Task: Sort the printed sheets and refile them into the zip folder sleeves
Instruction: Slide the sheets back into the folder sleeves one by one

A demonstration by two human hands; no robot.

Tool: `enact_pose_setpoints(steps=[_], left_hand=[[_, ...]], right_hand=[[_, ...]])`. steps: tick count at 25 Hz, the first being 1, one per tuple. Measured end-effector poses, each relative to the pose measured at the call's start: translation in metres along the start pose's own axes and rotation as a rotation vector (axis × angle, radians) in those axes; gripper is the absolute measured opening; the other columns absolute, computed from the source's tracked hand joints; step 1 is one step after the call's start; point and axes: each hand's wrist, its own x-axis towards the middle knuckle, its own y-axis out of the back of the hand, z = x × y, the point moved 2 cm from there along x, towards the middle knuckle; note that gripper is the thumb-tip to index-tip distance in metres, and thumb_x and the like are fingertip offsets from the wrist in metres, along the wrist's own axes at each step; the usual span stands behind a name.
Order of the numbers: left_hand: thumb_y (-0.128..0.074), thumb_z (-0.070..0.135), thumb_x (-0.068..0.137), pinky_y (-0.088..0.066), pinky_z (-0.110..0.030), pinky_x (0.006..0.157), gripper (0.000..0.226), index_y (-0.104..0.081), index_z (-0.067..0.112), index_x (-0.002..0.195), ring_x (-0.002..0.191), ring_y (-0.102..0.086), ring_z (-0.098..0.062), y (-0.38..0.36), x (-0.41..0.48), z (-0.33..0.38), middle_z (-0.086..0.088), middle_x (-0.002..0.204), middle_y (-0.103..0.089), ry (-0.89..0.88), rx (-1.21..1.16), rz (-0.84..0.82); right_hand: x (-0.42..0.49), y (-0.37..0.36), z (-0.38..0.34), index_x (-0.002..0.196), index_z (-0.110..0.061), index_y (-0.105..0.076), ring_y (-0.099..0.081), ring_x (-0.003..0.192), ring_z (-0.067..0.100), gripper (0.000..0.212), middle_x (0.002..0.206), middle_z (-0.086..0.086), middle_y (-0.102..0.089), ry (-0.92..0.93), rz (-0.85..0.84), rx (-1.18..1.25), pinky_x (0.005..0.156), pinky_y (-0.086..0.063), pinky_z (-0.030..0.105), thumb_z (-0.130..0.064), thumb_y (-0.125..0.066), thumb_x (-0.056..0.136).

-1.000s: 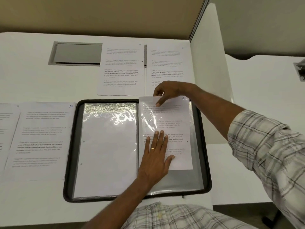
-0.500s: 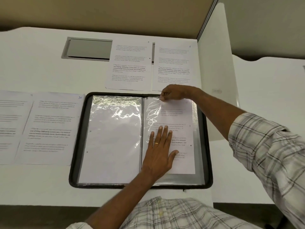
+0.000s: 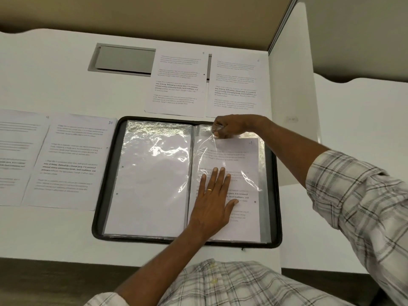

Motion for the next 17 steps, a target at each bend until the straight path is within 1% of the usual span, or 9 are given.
enact_pose_setpoints(steps=[1, 2, 4, 7, 9, 11, 13, 15, 17], left_hand=[[-0.033, 0.058, 0.107, 0.009, -0.048, 0.128, 0.076, -0.011, 0.015, 0.166, 0.160, 0.011, -0.023, -0.004, 0.000, -0.001, -0.006, 0.174, 0.002, -0.006, 0.015, -0.002], [-0.033, 0.058, 0.107, 0.007, -0.050, 0.128, 0.075, -0.013, 0.014, 0.165, 0.160, 0.011, -0.023, -0.008, 0.000, -0.001, -0.007, 0.173, 0.000, -0.016, 0.033, -0.003], [-0.035, 0.058, 0.107, 0.002, -0.052, 0.127, 0.075, -0.019, 0.013, 0.164, 0.160, 0.009, -0.024, -0.016, 0.001, -0.002, -0.009, 0.173, -0.006, -0.031, 0.074, 0.008], [-0.035, 0.057, 0.107, -0.001, -0.054, 0.127, 0.075, -0.019, 0.012, 0.164, 0.160, 0.008, -0.026, -0.018, 0.004, 0.001, -0.010, 0.173, -0.006, -0.032, 0.088, 0.006], [-0.031, 0.058, 0.107, -0.003, -0.055, 0.127, 0.075, -0.017, 0.012, 0.165, 0.160, 0.008, -0.026, -0.019, 0.003, 0.000, -0.009, 0.173, -0.004, -0.036, 0.077, 0.004], [-0.029, 0.059, 0.108, -0.003, -0.055, 0.127, 0.075, -0.015, 0.013, 0.165, 0.160, 0.008, -0.025, -0.019, 0.002, -0.002, -0.008, 0.173, -0.002, -0.033, 0.048, -0.002], [-0.029, 0.059, 0.107, -0.003, -0.055, 0.128, 0.075, -0.015, 0.013, 0.165, 0.160, 0.008, -0.024, -0.017, 0.002, -0.002, -0.007, 0.173, -0.002, -0.028, -0.007, -0.019], [-0.031, 0.061, 0.107, -0.004, -0.055, 0.128, 0.076, -0.016, 0.014, 0.165, 0.160, 0.005, -0.021, -0.008, 0.003, -0.001, -0.005, 0.173, -0.004, -0.014, -0.126, -0.038], [-0.035, 0.062, 0.106, -0.005, -0.051, 0.129, 0.075, -0.018, 0.018, 0.165, 0.160, -0.001, -0.014, 0.011, 0.003, 0.000, -0.001, 0.173, -0.008, 0.047, -0.393, -0.039]], right_hand=[[-0.002, 0.002, -0.002, 0.128, 0.005, -0.056, -0.053, 0.096, 0.021, 0.048, 0.113, 0.015, -0.064, -0.011, 0.019, -0.044, 0.075, -0.044, 0.024, -0.033, -0.064, 0.100], [-0.006, 0.005, -0.002, 0.129, -0.005, -0.058, -0.052, 0.102, 0.018, 0.053, 0.119, 0.009, -0.063, -0.028, 0.054, -0.116, 0.083, -0.044, 0.030, -0.044, -0.069, 0.095], [-0.016, 0.013, 0.003, 0.123, -0.022, -0.063, -0.050, 0.107, 0.016, 0.056, 0.115, -0.005, -0.059, -0.081, 0.148, -0.229, 0.095, -0.041, 0.038, -0.055, -0.079, 0.081], [-0.032, 0.023, 0.013, 0.111, -0.021, -0.070, -0.058, 0.102, 0.018, 0.046, 0.097, -0.010, -0.061, -0.052, 0.227, -0.132, 0.083, -0.043, 0.031, -0.039, -0.089, 0.074], [-0.041, 0.023, 0.022, 0.115, -0.017, -0.069, -0.058, 0.106, 0.021, 0.048, 0.105, -0.005, -0.058, -0.054, 0.251, -0.098, 0.085, -0.047, 0.031, -0.027, -0.091, 0.073], [-0.050, 0.022, 0.033, 0.123, -0.015, -0.061, -0.063, 0.105, 0.025, 0.057, 0.113, 0.001, -0.059, -0.169, 0.239, -0.006, 0.084, -0.055, 0.036, -0.020, -0.090, 0.075], [-0.061, 0.019, 0.039, 0.126, -0.012, -0.053, -0.071, 0.089, 0.024, 0.059, 0.102, 0.007, -0.070, -0.292, 0.204, 0.127, 0.070, -0.059, 0.034, -0.016, -0.088, 0.079], [-0.073, 0.019, 0.033, 0.125, -0.009, -0.055, -0.073, 0.079, 0.022, 0.053, 0.096, 0.012, -0.076, -0.299, 0.178, 0.269, 0.063, -0.059, 0.030, -0.014, -0.086, 0.081], [-0.083, 0.019, 0.011, 0.127, -0.010, -0.060, -0.070, 0.084, 0.020, 0.051, 0.102, 0.013, -0.075, -0.222, 0.159, 0.482, 0.064, -0.059, 0.026, -0.013, -0.084, 0.083]])
